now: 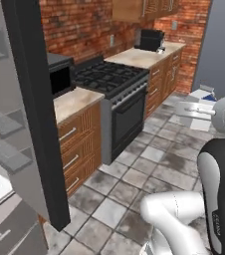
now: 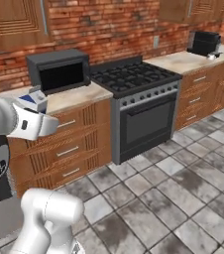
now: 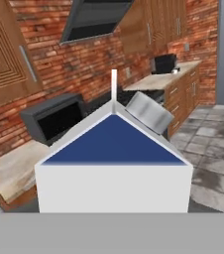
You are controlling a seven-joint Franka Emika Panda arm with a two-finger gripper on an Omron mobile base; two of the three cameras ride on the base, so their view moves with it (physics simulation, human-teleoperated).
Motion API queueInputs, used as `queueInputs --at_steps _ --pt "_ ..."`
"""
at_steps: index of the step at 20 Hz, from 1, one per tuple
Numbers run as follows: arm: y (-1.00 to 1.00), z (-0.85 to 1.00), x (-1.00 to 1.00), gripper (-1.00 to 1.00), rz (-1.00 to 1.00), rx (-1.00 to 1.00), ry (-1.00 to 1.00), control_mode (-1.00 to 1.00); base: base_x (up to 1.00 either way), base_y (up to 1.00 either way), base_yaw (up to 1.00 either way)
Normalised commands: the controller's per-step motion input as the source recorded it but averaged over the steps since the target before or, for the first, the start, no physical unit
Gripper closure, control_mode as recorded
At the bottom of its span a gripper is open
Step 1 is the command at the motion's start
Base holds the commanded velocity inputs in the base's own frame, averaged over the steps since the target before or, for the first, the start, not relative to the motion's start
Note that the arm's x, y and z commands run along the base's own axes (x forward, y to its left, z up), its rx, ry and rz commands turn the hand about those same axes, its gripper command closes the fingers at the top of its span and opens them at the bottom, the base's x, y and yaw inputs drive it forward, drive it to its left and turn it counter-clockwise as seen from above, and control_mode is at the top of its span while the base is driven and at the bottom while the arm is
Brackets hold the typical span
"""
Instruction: Take a sugar cube from the saucer and place it inside the coffee. Then, grab milk from the fridge and place it next to the coffee on the counter to sweeten the coffee.
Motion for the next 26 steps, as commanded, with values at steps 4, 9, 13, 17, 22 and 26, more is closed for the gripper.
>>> queueInputs --at_steps 4,9,13,17,22,26 --pt "0.00 0.00 0.00 1.00 0.00 0.00 0.00 1.00 1.00 -0.50 -0.17" --pt "0.00 0.00 0.00 1.00 0.00 0.00 0.00 1.00 1.00 -0.43 -0.04" --pt "0.00 0.00 0.00 1.00 0.00 0.00 0.00 1.00 1.00 -0.61 0.00" --pt "0.00 0.00 0.00 1.00 0.00 0.00 0.00 1.00 1.00 -0.71 0.00" --pt "0.00 0.00 0.00 1.00 0.00 0.00 0.00 1.00 1.00 -0.74 0.00" --pt "0.00 0.00 0.00 1.00 0.00 0.00 0.00 1.00 1.00 -0.79 0.00"
